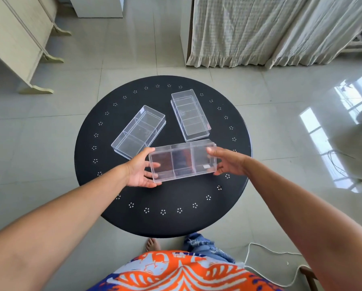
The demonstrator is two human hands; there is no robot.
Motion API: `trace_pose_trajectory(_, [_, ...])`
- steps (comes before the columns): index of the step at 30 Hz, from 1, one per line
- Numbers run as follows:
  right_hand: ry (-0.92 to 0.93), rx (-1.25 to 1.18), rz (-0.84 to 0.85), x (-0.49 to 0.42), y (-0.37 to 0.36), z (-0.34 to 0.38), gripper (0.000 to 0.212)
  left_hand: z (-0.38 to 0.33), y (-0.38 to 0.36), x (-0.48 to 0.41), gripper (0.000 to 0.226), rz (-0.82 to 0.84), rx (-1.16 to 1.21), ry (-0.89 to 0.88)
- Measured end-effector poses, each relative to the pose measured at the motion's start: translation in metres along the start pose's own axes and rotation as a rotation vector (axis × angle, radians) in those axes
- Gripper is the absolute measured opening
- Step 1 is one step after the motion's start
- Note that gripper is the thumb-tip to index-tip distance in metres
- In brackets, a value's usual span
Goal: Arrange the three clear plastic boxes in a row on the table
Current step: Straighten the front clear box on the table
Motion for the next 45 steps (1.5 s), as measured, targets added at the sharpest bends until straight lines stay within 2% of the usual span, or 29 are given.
trace_pose_trajectory(4, [-0.001, 0.082, -0.026, 0.002, 0.000, 0.001, 0.066, -0.004, -0.003, 0.000, 0.095, -0.023, -0.064, 0.085])
trace_pose_trajectory(7, [-0.009, 0.094, -0.058, 0.003, 0.001, 0.002, 0.038, -0.006, -0.003, -0.002, 0.109, -0.049, -0.130, 0.083])
trace_pose_trajectory(9, [-0.001, 0.099, -0.042, 0.004, 0.002, -0.001, 0.028, -0.006, -0.002, -0.002, 0.114, -0.069, -0.168, 0.058])
trace_pose_trajectory(13, [0.011, 0.125, -0.064, 0.002, 0.002, -0.007, 0.031, -0.008, -0.002, 0.003, 0.101, -0.105, -0.239, -0.025])
trace_pose_trajectory(18, [-0.008, 0.128, -0.093, -0.002, 0.002, -0.010, 0.016, -0.005, 0.001, -0.001, 0.084, -0.133, -0.360, -0.128])
trace_pose_trajectory(20, [-0.009, 0.151, -0.125, -0.003, 0.001, -0.010, 0.020, -0.004, 0.001, -0.003, 0.081, -0.156, -0.380, -0.155])
trace_pose_trajectory(24, [0.031, 0.248, -0.201, -0.008, -0.001, -0.013, 0.041, -0.007, -0.003, -0.001, 0.079, -0.191, -0.399, -0.190])
trace_pose_trajectory(34, [0.051, 0.434, -0.282, -0.017, -0.002, -0.011, 0.034, -0.009, -0.005, -0.011, 0.076, -0.262, -0.499, -0.213])
trace_pose_trajectory(42, [0.060, 0.510, -0.264, -0.019, -0.001, -0.006, 0.033, -0.021, -0.014, 0.008, 0.049, -0.389, -0.592, -0.293])
trace_pose_trajectory(45, [0.052, 0.519, -0.246, -0.018, 0.003, -0.002, 0.032, -0.032, -0.021, 0.020, 0.031, -0.481, -0.834, -0.336])
Point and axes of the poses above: each hand's wrist, its own x-axis away from the middle knuckle, its own y-axis out of the back of the hand, z = x × y, the point moved 3 cm from there along -x, towards the middle knuckle, and after that the axes turned 9 degrees about -z, right-handed, at the moved point
